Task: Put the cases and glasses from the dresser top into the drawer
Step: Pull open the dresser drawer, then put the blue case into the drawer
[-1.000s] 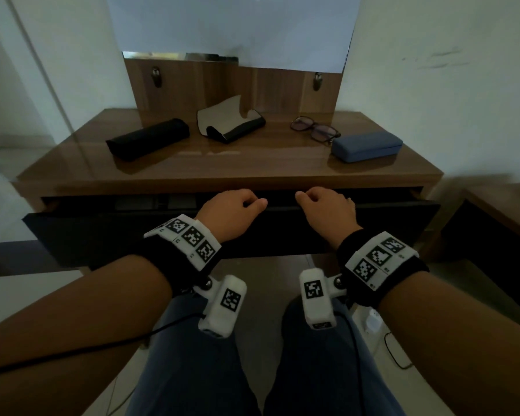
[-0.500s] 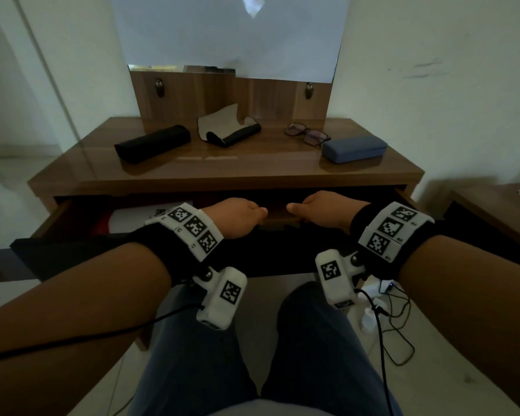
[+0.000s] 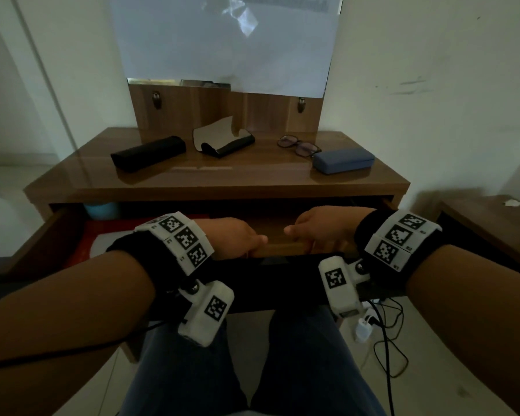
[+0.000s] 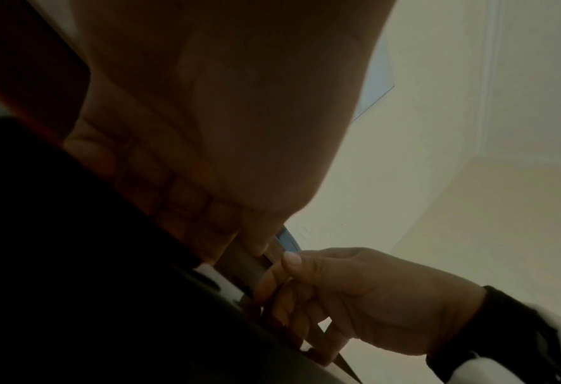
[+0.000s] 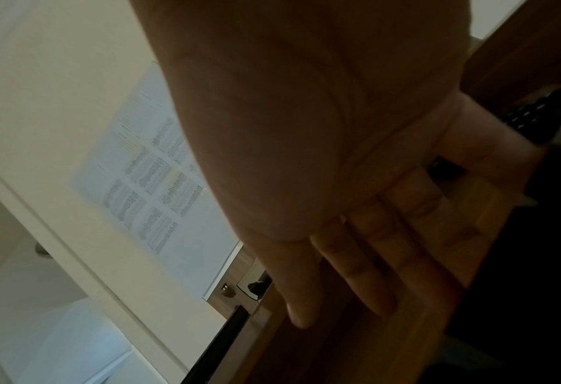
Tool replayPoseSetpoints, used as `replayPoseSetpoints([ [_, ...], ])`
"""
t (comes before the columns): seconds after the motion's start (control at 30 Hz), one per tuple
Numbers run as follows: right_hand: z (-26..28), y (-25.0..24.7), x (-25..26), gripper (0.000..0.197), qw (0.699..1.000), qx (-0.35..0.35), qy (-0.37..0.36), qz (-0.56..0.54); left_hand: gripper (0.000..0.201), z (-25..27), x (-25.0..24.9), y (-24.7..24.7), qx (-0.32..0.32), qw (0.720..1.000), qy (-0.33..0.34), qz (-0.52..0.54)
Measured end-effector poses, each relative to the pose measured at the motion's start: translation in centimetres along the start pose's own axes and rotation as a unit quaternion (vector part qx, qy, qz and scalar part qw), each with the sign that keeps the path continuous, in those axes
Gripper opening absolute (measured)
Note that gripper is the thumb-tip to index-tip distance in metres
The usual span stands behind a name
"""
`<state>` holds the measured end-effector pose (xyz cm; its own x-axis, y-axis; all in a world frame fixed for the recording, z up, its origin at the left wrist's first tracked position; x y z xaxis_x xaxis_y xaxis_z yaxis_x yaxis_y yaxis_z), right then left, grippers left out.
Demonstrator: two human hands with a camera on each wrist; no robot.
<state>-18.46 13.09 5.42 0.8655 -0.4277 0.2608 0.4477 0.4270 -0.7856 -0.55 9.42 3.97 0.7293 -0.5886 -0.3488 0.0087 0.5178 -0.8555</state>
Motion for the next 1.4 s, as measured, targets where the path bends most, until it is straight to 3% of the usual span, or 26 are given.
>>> replayPoseSetpoints([
  [0.37, 0.1, -0.5, -0.5, 0.041, 0.997, 0.067, -0.001, -0.022, 0.046, -0.1, -0.3, -0.6, 0.052, 0.996, 0.025, 0.069],
  [0.47, -0.2, -1.7, -0.5, 0.040, 0.996, 0.060, -0.017, -0.062, 0.039, -0.6, -0.4, -1.9, 0.020, 0.996, 0.034, 0.079],
  [0.67, -1.9, -5.3, -0.6, 0.034, 0.984, -0.030, -0.028, -0.175, 0.031, -2.4, -1.0, -5.4, -0.062, 0.991, 0.033, 0.116],
  [0.8, -3.5, -8.1, -0.8, 0.028, 0.977, -0.118, -0.036, -0.176, 0.035, -4.3, -1.4, -7.7, -0.128, 0.987, 0.054, 0.082],
  [0.97, -5.7, -11.8, -1.7, 0.024, 0.962, -0.209, -0.059, -0.163, 0.037, -7.2, -1.8, -10.1, -0.177, 0.975, 0.057, 0.124],
  [1.1, -8.5, -14.5, -3.2, 0.038, 0.961, -0.241, -0.046, -0.131, 0.045, -9.8, -1.9, -11.7, -0.204, 0.967, 0.054, 0.141],
  [1.3, -13.2, -16.6, -5.4, 0.092, 0.981, -0.192, -0.005, 0.006, 0.049, -13.7, -2.2, -13.0, -0.187, 0.969, 0.050, 0.156],
  [1.4, -14.3, -17.0, -6.2, 0.094, 0.976, -0.208, 0.005, 0.069, 0.049, -15.0, -2.1, -12.8, -0.164, 0.970, 0.048, 0.174],
])
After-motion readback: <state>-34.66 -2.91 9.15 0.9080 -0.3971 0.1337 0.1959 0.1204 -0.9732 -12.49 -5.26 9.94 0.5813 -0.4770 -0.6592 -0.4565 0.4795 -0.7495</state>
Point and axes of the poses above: each hand's wrist, its own z-axis away from the middle knuckle, its own y-axis out of the palm, x = y × z, the point moved 1 cm from there along -z, towards the middle knuckle, and after that the axes turned 12 degrees about y, right-handed, at the moved point
